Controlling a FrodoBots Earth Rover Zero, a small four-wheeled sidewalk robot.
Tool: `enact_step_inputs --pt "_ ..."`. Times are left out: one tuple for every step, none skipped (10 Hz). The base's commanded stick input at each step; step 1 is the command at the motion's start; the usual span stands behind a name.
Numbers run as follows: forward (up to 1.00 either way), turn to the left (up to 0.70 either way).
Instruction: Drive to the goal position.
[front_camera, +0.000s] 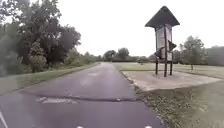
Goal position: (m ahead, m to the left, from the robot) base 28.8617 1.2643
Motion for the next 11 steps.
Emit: enact_step_inputs --pt "0.7 0.0" --pt "0.7 0.0" --pt "0.7 0.0" --pt "0.7 0.0" --pt "0.7 0.0" --pt "0.7 0.0" --pt "0.7 0.0" --pt "0.7 0.0" --pt "0.7 0.0" --pt "0.7 0.0" --pt "0.7 0.0"
